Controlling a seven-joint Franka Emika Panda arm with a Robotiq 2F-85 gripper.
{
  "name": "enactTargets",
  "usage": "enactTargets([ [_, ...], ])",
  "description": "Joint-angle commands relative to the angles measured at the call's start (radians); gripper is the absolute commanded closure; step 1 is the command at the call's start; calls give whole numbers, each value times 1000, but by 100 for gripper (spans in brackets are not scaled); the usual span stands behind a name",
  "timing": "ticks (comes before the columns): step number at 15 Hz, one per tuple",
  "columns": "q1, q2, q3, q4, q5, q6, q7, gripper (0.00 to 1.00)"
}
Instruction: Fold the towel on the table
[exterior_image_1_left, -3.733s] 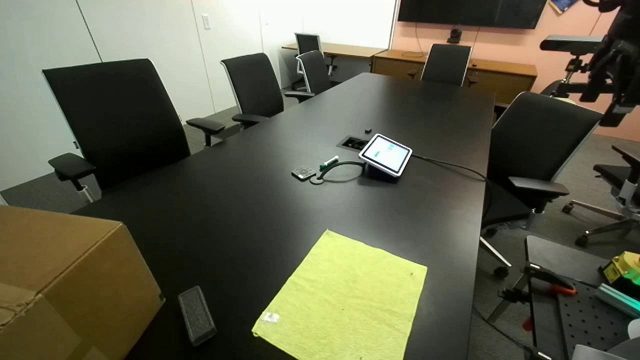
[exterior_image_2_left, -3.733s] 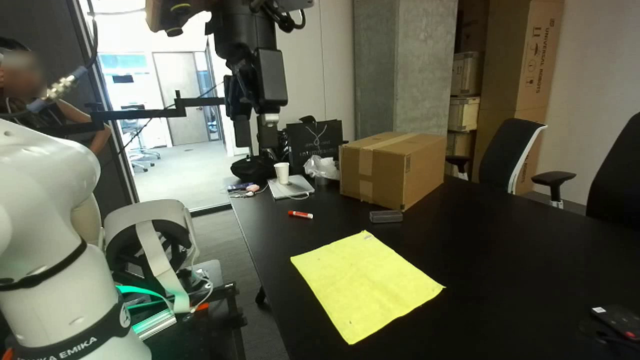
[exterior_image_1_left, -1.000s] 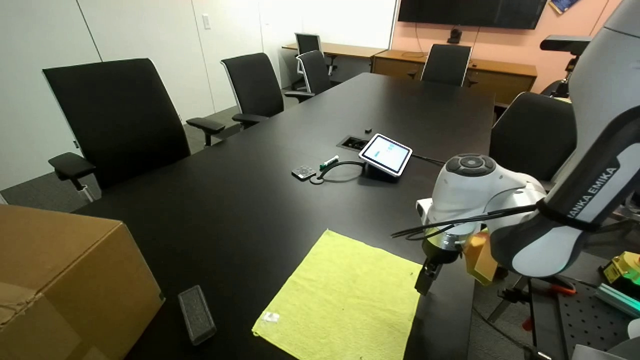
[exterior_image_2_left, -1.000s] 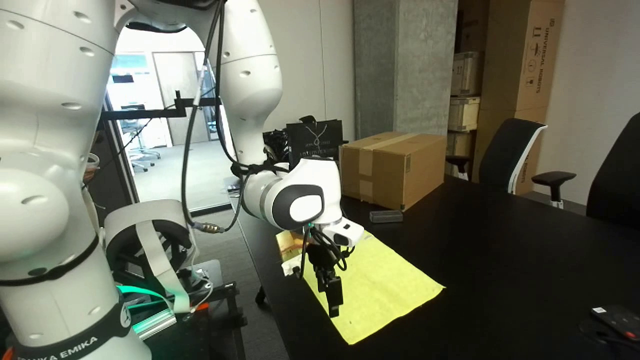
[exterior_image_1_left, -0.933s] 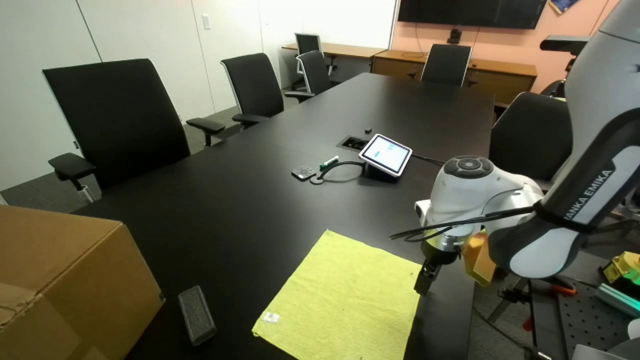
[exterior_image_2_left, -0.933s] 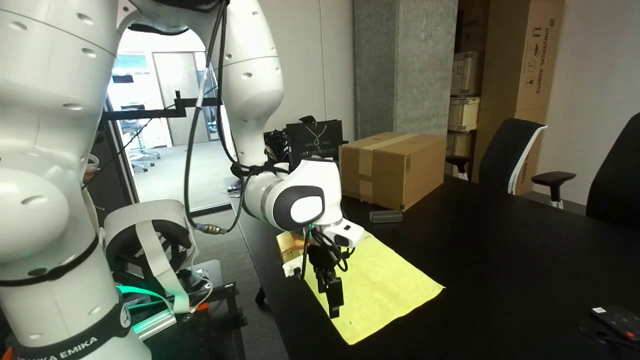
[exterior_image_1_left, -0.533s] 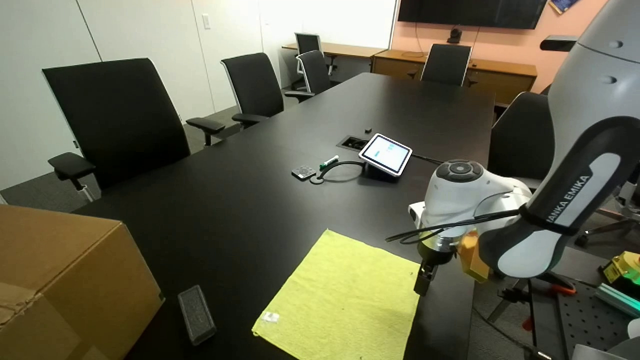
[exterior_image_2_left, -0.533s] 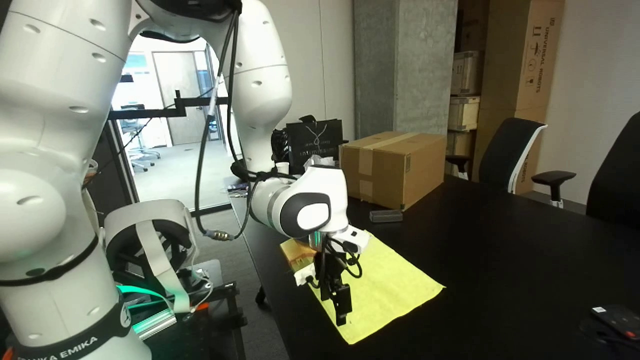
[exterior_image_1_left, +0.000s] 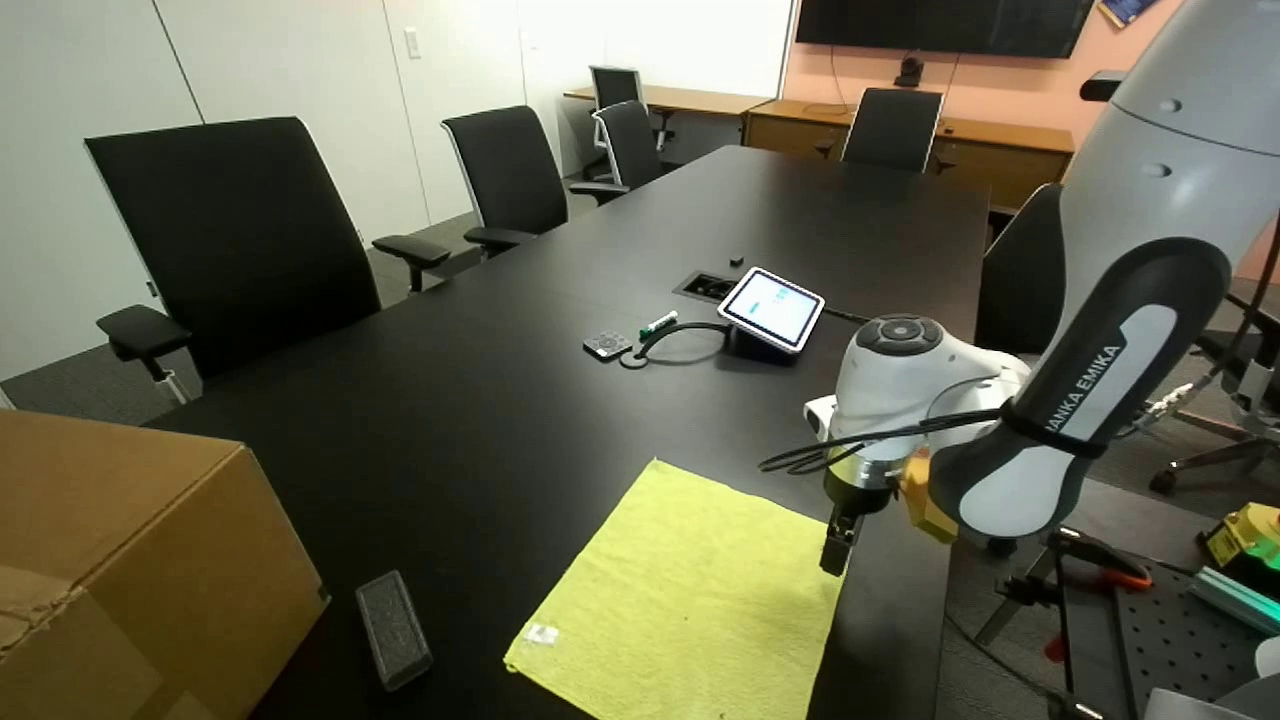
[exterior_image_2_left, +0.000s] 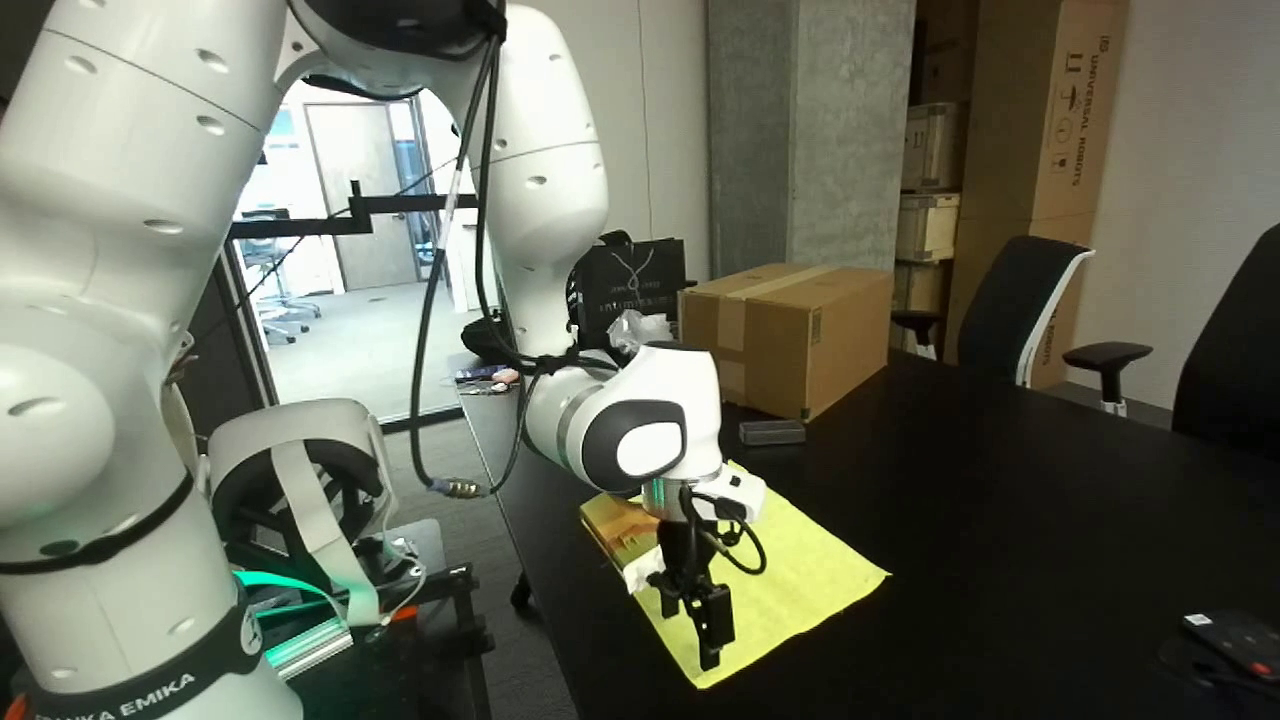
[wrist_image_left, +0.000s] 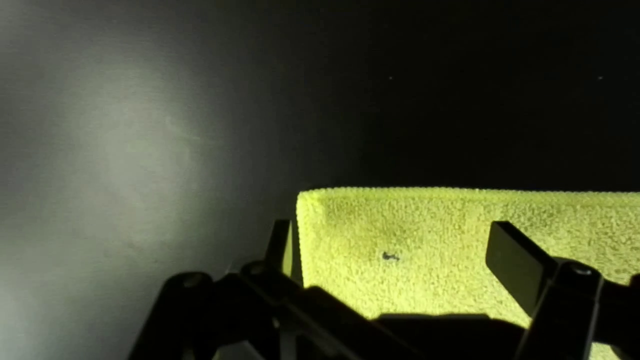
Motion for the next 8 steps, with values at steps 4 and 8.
enactTargets([
  [4,-138,57,87,74,53,1,-106,0],
  [8,-193,95,132,98,81,-9,-145,0],
])
